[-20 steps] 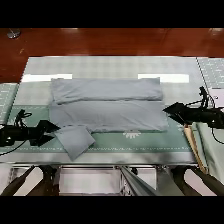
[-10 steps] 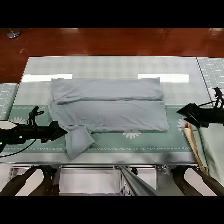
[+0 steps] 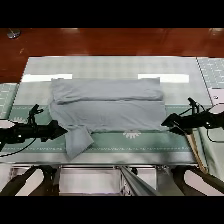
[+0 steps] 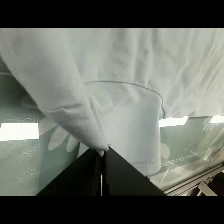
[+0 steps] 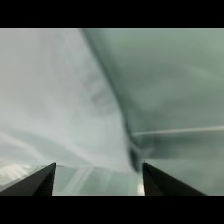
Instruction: Fold the shirts.
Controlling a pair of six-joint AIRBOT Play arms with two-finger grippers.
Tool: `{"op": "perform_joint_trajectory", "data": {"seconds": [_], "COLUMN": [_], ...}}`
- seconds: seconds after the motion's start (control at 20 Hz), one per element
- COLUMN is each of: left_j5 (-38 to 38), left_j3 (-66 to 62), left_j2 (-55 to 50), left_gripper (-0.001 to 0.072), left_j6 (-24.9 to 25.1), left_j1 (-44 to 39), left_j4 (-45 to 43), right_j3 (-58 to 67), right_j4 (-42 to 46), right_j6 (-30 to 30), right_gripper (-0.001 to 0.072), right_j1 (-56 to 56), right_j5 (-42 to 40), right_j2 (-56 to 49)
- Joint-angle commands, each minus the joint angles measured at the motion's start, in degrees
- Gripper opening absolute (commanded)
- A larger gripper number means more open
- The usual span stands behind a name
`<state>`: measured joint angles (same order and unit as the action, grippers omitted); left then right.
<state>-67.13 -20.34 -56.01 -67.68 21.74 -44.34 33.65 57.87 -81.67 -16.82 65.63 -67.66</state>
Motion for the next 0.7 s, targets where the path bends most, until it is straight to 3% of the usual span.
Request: {"op": "perform_joint_trajectory", "data": {"seconds": [0.0,0.05,0.1,0.15,0.2,0.45,0.65], "left_j5": [0.87,0.94,0.94,0.94,0.72,0.48,2.29], "left_j3": [-0.04,-0.04,-0.13,-0.48,-1.16,-11.96,-24.00], "left_j2": [0.02,0.02,0.04,0.02,0.02,-0.70,-9.94], "left_gripper": [0.0021,0.0021,0.0021,0.0021,0.0021,0.0020,0.0020], "left_j6": [-0.04,-0.04,-0.04,-0.02,-0.02,-0.13,-3.52], "left_j1": [0.04,0.04,0.04,0.04,0.04,0.02,-0.28], "left_j4": [0.09,0.26,0.28,0.24,0.24,0.24,0.26], "right_j3": [2.60,3.69,4.98,6.38,7.98,19.98,29.62], "right_j4": [-3.34,-4.11,-4.96,-5.99,-6.69,-2.93,-5.07], "right_j6": [0.33,0.31,0.37,1.68,3.58,2.71,1.36], "right_gripper": [0.0619,0.0599,0.0456,0.0146,0.0027,0.0026,0.0026], "right_j1": [4.15,4.61,4.94,5.25,5.40,5.09,6.23], "right_j5": [-3.63,-4.11,-4.17,-4.07,-3.28,-0.35,-3.67], "right_j2": [-5.75,-6.73,-7.26,-7.28,-7.28,-7.34,-11.41]}}
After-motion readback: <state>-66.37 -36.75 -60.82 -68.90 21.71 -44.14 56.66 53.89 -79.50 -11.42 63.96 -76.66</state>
